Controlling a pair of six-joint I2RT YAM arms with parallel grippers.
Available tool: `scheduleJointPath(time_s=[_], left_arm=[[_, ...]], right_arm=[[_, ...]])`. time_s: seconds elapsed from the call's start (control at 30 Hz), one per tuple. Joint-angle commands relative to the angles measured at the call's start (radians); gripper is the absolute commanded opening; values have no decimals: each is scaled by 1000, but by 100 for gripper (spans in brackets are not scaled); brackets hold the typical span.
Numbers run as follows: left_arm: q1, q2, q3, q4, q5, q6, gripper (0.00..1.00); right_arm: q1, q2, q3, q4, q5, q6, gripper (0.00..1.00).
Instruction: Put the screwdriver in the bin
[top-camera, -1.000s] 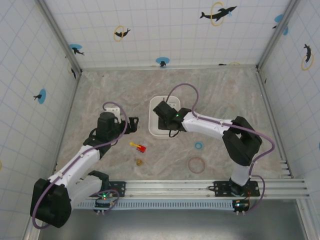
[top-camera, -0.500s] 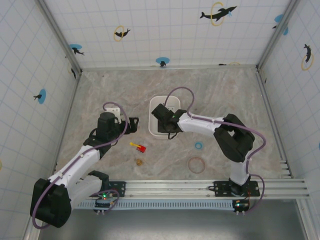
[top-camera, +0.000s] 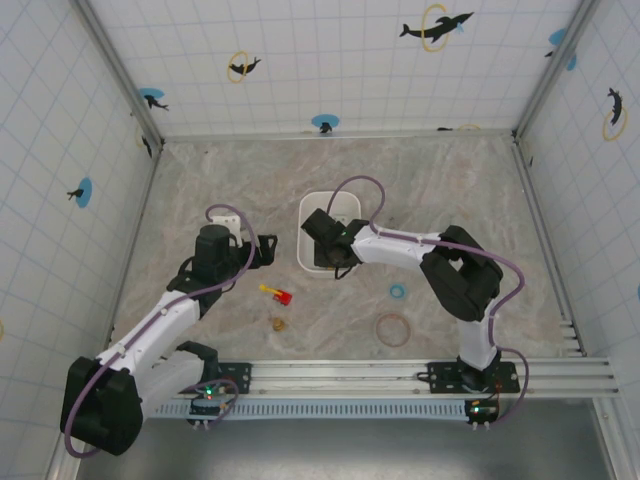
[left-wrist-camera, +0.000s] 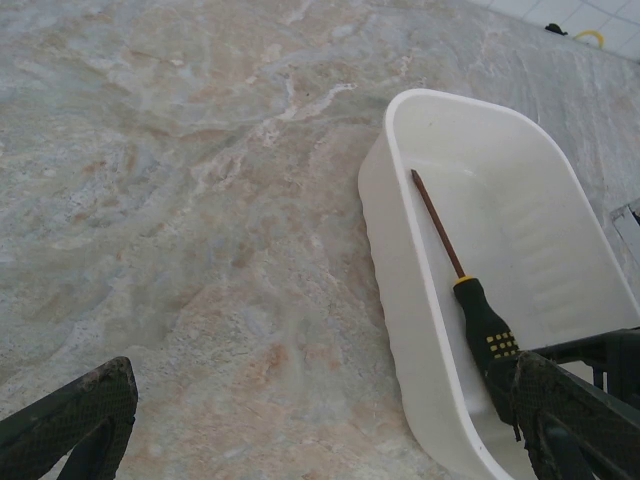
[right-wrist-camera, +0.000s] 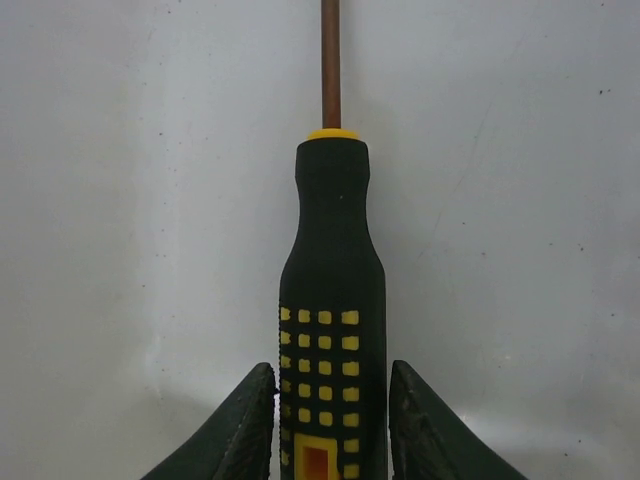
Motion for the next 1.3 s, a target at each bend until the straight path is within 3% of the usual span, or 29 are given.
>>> scheduleJointPath(time_s=[0.0, 0.2, 0.4, 0.63, 0.93, 1.13, 1.27], left_arm=[[-8, -3, -5, 2, -6, 25, 98], [-9, -3, -2, 1, -6, 26, 97], [-8, -9, 32, -20, -30, 51, 97], [-9, -26, 111, -56, -76, 110, 98], [-8, -37, 160, -40, -140, 168, 98], [-9, -60, 174, 5, -196, 225, 98], [-9, -75, 169, 68, -255, 310, 98]], right_arm=[[-8, 10, 37, 9, 6, 2, 37], [-12, -4, 32, 7, 6, -4, 44], [-19, -69, 42, -37, 27, -48, 60], [-58, -167, 40, -72, -1, -108, 66], [-91, -390, 30, -82, -74, -350, 72], [-227, -604, -114, -9, -32, -531, 72], [-425, -723, -239, 78, -112, -527, 73]])
